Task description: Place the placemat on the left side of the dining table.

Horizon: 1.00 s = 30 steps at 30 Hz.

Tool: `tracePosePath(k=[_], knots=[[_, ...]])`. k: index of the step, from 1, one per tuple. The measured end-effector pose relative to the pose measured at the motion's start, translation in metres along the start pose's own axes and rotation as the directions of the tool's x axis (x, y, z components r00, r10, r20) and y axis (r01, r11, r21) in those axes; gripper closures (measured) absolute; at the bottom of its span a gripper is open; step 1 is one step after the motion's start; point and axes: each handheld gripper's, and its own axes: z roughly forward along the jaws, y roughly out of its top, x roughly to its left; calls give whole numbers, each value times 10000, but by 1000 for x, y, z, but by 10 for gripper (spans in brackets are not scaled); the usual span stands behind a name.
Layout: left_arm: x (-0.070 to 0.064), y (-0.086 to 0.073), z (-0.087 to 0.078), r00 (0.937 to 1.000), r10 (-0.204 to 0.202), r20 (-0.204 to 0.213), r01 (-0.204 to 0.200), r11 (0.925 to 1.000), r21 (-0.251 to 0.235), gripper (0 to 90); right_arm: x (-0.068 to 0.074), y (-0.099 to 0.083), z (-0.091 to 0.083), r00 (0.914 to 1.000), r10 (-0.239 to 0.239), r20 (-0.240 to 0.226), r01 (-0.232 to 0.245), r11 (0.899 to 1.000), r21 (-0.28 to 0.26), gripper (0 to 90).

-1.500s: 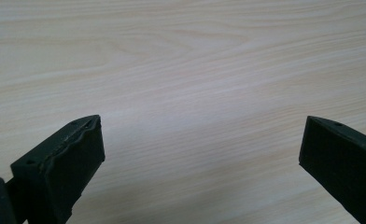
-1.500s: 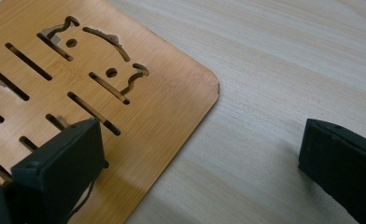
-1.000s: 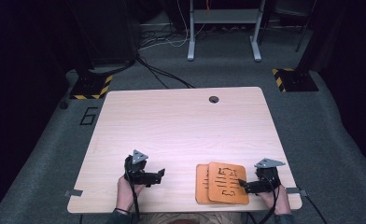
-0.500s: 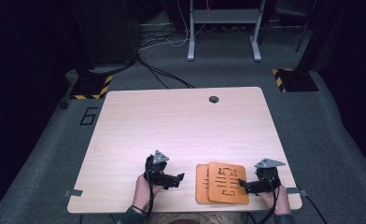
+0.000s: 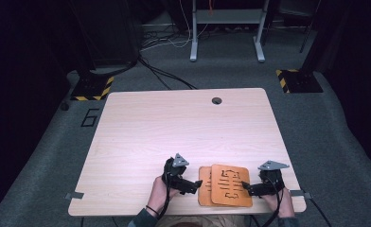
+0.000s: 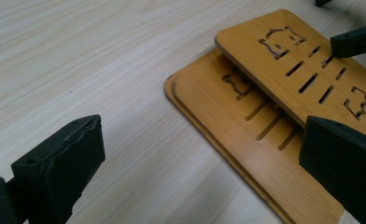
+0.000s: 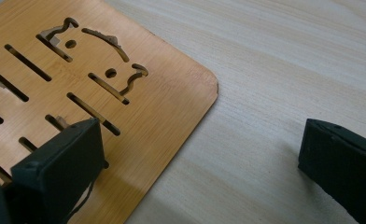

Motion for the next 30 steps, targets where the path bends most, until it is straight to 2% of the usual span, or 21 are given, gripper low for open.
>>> tracePosePath(k=[7, 10, 15, 16, 19, 25, 27, 28, 30], knots=[[-12, 5, 14, 9985, 77, 547, -83, 9999, 94, 0, 0, 0, 0, 10000, 3, 4, -3, 10000, -17, 0], [-19, 9, 23, 9951, 148, 978, -171, 9996, 233, 0, 0, 0, 0, 10000, 6, 6, -6, 10000, -24, 0], [-24, 12, 32, 9914, 157, 1302, -205, 9992, 357, 0, 0, 0, 0, 10000, 11, 6, -11, 10000, -22, 0], [-27, 14, 36, 9892, 292, 1437, -373, 9979, 537, 0, 0, 0, 0, 10000, 11, 5, -11, 10000, -23, 0], [-31, 17, 42, 9858, 271, 1660, -381, 9973, 634, 0, 0, 0, 0, 10000, 11, 5, -11, 10000, -25, 0], [-37, 20, 48, 9823, 451, 1818, -615, 9945, 854, 1, 0, 0, 0, 10000, 13, 8, -13, 10000, -32, 0], [-37, 21, 49, 9820, 468, 1829, -634, 9943, 859, 1, 0, 0, 0, 10000, 16, 10, -16, 10000, -32, 0], [-39, 21, 51, 9826, 343, 1825, -519, 9943, 928, 1, 0, 0, 0, 10000, 16, 10, -16, 10000, -32, 0], [-41, 23, 54, 9815, 406, 1869, -600, 9932, 994, 2, 0, 0, 0, 10000, 15, 12, -15, 10000, -36, 0]])
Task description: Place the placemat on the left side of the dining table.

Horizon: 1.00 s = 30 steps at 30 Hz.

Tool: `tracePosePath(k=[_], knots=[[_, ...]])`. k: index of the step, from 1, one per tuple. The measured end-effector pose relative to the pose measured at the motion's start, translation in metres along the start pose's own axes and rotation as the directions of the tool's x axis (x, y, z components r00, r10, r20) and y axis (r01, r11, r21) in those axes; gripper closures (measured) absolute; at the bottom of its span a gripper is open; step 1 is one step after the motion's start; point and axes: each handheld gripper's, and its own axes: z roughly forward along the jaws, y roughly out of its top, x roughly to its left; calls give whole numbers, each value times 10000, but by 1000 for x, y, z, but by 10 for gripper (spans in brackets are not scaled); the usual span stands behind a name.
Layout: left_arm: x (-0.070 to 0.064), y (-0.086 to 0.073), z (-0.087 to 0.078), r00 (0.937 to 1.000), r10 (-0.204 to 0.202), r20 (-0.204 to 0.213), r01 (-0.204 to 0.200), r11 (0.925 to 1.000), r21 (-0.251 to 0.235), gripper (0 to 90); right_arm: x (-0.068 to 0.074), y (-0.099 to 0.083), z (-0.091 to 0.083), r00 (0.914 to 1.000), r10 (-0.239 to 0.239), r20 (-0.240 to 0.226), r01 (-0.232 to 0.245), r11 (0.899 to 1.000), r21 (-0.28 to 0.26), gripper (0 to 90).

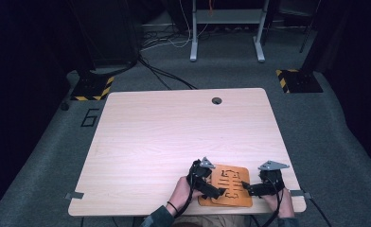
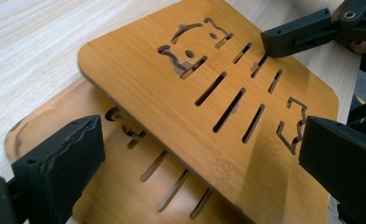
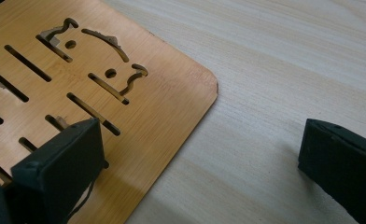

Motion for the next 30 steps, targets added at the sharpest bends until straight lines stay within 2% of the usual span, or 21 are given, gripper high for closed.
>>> tracePosePath(k=[7, 10, 15, 19, 23, 26, 30], knots=[[-4, 4, 5, 10000, -6, 80, 6, 10000, 13, 2, 0, 0, 0, 10000, 17, -14, -17, 10000, -11, 0], [-6, 5, 6, 10000, 50, -34, -50, 9999, 129, 1, -1, 0, 0, 10000, -7, -4, 7, 10000, -18, 0], [-6, 7, 6, 10000, -78, 42, 78, 10000, 40, 3, -1, 0, 0, 10000, 24, 26, -24, 10000, -24, 0], [-8, 11, 0, 10000, 20, 41, -20, 10000, 8, 7, -1, 0, -1, 9999, 126, 10, -126, 9999, -53, 0], [-11, 17, -5, 9998, 158, -82, -159, 9998, -97, 40, -3, -1, -2, 9995, 309, -97, -310, 9994, -135, 0], [-12, 20, -8, 9999, 110, -117, -112, 9998, -144, 63, -4, -1, -2, 9991, 395, -146, -397, 9991, -150, 0], [-11, 23, -11, 9995, 161, -269, -164, 9998, -99, 127, -5, -2, -3, 9988, 476, -104, -479, 9986, -218, 0]])
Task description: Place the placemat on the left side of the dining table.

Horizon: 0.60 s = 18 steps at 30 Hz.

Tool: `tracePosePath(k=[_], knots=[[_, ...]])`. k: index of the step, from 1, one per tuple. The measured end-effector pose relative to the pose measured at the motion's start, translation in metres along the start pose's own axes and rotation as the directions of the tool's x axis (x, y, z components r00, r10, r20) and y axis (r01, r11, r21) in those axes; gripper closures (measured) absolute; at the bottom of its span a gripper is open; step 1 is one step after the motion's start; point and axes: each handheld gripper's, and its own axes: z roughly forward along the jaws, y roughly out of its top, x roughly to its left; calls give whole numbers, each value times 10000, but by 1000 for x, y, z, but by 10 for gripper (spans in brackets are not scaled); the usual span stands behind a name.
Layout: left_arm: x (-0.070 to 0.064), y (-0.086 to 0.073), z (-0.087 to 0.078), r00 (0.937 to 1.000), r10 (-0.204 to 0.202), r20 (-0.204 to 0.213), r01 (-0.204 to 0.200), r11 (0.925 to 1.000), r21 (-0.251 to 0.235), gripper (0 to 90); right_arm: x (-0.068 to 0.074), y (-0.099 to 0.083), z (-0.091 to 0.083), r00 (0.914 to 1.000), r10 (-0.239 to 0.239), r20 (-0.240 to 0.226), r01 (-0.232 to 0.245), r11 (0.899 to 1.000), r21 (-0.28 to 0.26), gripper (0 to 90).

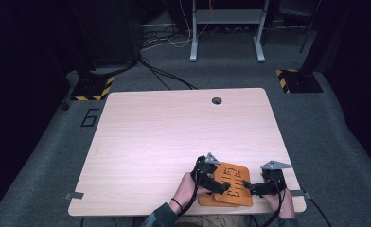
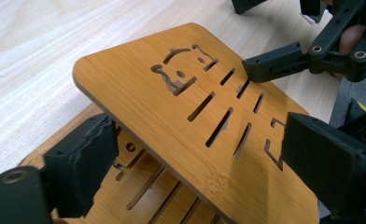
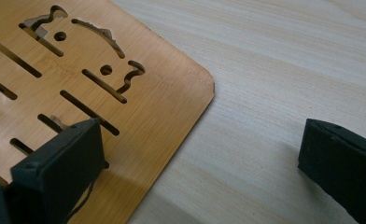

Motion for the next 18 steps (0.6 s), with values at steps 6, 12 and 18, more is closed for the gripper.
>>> tracePosePath(k=[6, 12, 18], knots=[[-1, 3, -1, 9998, -180, -60, 180, 9998, -25, 182, -1, 0, -1, 9999, 167, 44, -167, 9999, -35, 0], [0, 6, -4, 9992, -388, 69, 390, 9990, -208, 224, -3, -1, -2, 9995, 322, 67, -321, 9994, -95, 0], [0, 9, -8, 9987, -495, 93, 499, 9978, -426, 281, -5, -1, -2, 9994, 351, 47, -350, 9993, -143, 0]])
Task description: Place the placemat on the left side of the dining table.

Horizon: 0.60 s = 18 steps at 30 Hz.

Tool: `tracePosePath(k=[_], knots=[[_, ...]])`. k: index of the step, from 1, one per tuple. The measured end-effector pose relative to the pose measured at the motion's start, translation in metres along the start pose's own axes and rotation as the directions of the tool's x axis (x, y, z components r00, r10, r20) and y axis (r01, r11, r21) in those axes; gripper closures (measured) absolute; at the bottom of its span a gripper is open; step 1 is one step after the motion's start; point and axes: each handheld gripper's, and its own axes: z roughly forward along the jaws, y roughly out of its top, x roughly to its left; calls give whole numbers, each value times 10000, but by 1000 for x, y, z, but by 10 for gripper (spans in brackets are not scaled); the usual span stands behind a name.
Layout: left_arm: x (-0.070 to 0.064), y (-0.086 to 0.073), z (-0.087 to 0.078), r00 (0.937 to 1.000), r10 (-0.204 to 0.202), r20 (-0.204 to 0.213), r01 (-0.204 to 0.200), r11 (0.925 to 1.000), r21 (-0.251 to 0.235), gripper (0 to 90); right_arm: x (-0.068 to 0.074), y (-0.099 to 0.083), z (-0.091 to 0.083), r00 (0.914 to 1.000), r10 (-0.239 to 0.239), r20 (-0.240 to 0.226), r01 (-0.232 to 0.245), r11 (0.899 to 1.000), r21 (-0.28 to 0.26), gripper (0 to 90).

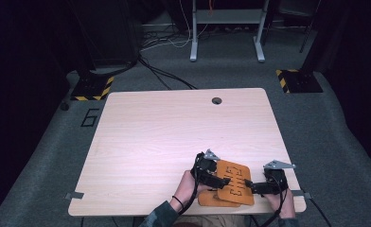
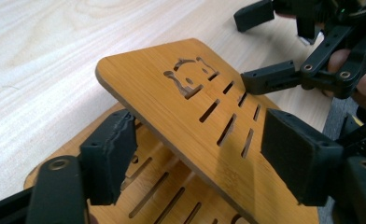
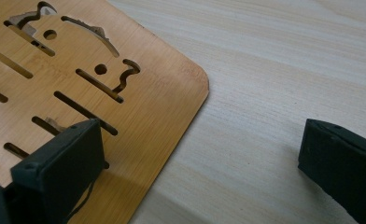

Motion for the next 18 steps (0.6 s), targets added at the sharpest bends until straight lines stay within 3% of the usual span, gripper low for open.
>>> tracePosePath(k=[3, 4, 5, 6, 8, 18], knots=[[-1, 3, -1, 10000, -73, 17, 73, 10000, -63, 315, -1, 0, -1, 9999, 128, 4, -128, 9999, -38, 0], [0, 3, -1, 9994, -132, 335, 133, 9999, -14, 340, -1, 0, -1, 9999, 144, -11, -144, 9999, -53, 0], [0, 3, -1, 9994, -132, 335, 133, 9999, -14, 365, -1, 0, -1, 9999, 144, -11, -144, 9999, -53, 0], [-3, 4, 3, 9974, -216, 691, 213, 9998, 53, 380, -2, -1, -1, 9996, 296, -11, -296, 9995, -114, 0], [-6, 5, 6, 9992, 14, 399, -18, 9999, 104, 388, -3, 0, -1, 9995, 319, -10, -319, 9994, -131, 0], [-8, 11, 7, 9996, -70, 258, 67, 9999, 116, 484, -5, -1, -2, 9977, 644, 229, -638, 9977, -234, 0]])
